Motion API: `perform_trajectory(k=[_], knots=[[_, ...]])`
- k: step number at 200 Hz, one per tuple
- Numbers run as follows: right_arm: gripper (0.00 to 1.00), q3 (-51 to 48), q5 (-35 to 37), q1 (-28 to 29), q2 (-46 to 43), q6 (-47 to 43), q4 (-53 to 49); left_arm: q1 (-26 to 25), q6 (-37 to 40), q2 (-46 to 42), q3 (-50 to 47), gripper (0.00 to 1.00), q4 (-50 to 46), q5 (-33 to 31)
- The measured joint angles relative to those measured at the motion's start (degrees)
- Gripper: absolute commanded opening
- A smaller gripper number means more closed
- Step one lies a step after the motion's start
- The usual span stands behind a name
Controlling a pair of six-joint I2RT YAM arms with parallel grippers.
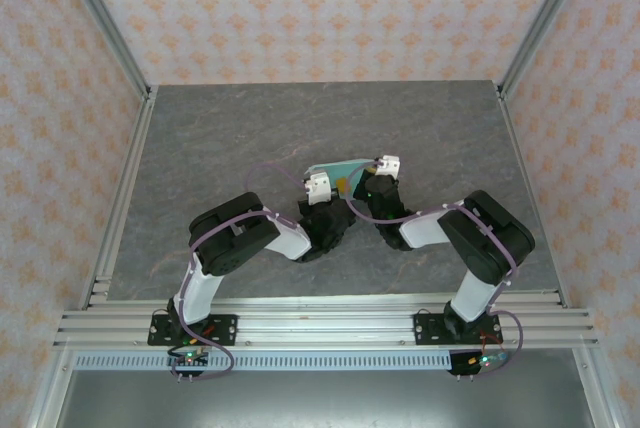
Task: Fold the paper box
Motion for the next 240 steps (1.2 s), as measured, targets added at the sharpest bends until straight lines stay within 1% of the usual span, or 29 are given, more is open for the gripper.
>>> perform_trajectory(k=[22,94,155,240], knots=[[0.1,0.17,0.48,0.0,-0.24,0.02,-0.92,0.0,0.7,0.04,0.0,0.0,0.17,-0.02],[0.21,2.64,1.68,0.11,-2.29,0.46,-10.34,-0.09,1.64,0.02,0.2,0.0,-0.31,-0.24],[0.32,2.97,1.75,-0.09,-2.91,0.46,-16.24,-0.04,1.57,0.04,0.42,0.0,-2.69,-2.43],[0.35,3.1,1.68,-0.09,-8.83,0.11,-23.61,-0.04,2.6,0.02,0.42,0.0,-3.63,-2.75]])
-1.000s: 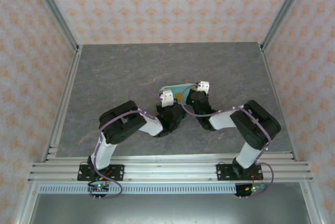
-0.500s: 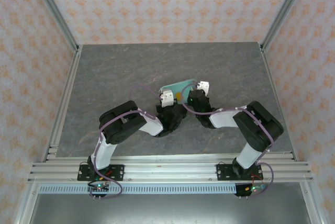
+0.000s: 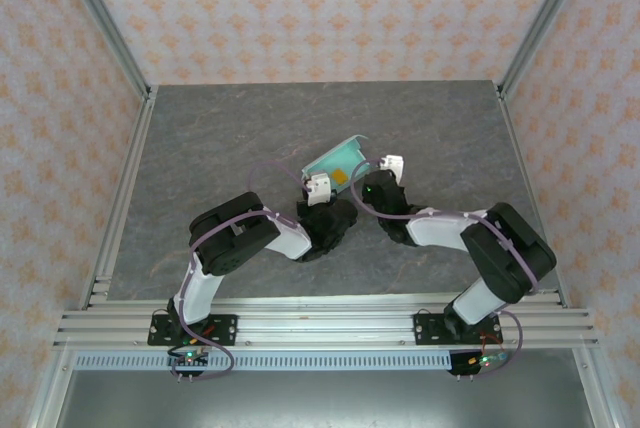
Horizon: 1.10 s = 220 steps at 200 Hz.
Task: Fold the paper box
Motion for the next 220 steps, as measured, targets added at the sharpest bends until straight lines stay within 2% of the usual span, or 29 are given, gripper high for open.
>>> perform_trajectory(k=[43,78,125,165,220], knots=[[0.39,2.84,-3.06,-3.65,-5.66,-0.33,-7.43,0.37,3.34,-0.72,-0.07,0.0,-0.33,1.36],[0.42,7.8,-9.31,-9.75,-7.63,-1.05,-14.23,1.53,6.1,-2.32,-1.22,0.0,-0.2,5.05],[0.46,12.17,-19.04,-15.02,-7.48,-4.11,-19.93,3.78,10.49,-3.48,-2.78,0.0,-0.13,10.14],[0.47,14.05,-24.0,-15.37,-6.82,-6.08,-22.4,4.48,13.03,-3.5,-2.78,0.0,-0.09,12.13],[0.58,22.75,-28.22,-15.37,-6.38,-5.29,-26.71,4.48,14.03,-3.5,-2.78,0.0,-0.11,12.35]])
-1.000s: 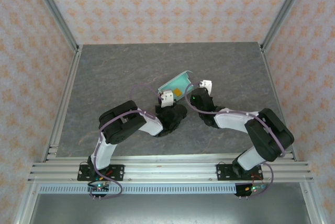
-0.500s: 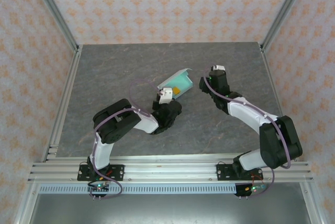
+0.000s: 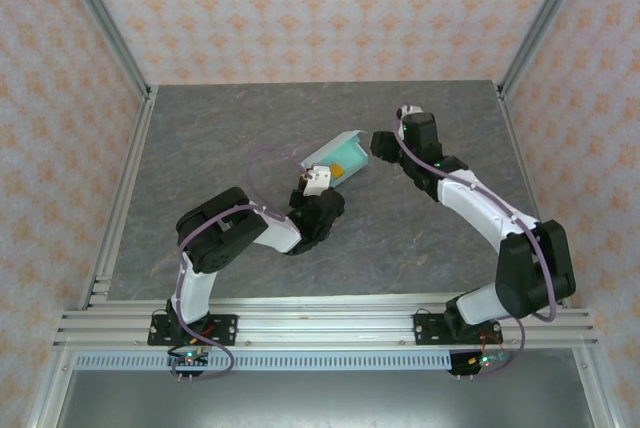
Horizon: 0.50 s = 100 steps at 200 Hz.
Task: Fold the paper box
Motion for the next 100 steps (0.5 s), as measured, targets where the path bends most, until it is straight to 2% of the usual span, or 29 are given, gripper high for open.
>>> perform_trajectory(k=[35,100], knots=[[0.63,7.41,-1.57,0.96,3.23,1.73,-2.12,0.0,0.02,0.0,0.0,0.0,0.0,0.0],[0.66,23.04,-0.79,3.67,18.71,1.6,-10.91,0.0,0.02,-0.11,0.0,0.0,-0.02,0.24]])
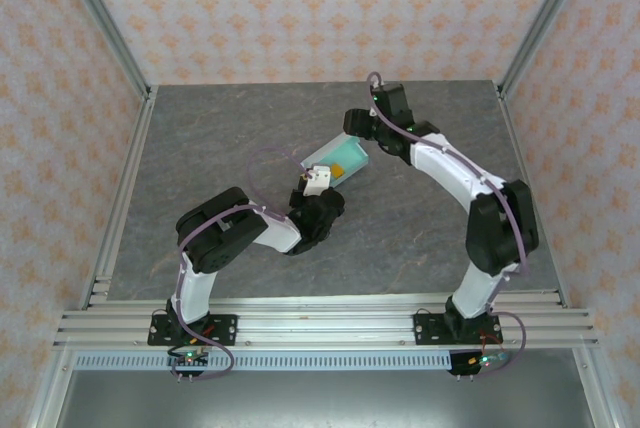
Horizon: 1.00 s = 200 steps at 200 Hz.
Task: Fold the paper box
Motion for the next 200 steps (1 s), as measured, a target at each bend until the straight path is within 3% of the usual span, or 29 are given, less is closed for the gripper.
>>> perform_trajectory(k=[46,127,168,200], knots=[[0.64,1.05,1.2,-0.02,3.78,-0.35,-4.85,0.02,0.04,-0.42,0.0,0.0,-0.57,1.05],[0.6,-1.79,1.77,-1.22,4.0,-0.04,-4.7,0.04,0.87,-0.9,1.2,0.01,-2.95,1.92],[0.59,-3.3,1.7,-1.57,4.24,0.7,-3.28,0.04,0.96,-1.51,1.33,0.1,-4.52,2.95],[0.58,-4.15,1.57,-1.64,4.24,1.25,-1.99,0.02,0.33,-2.91,1.2,0.26,-6.97,4.9]])
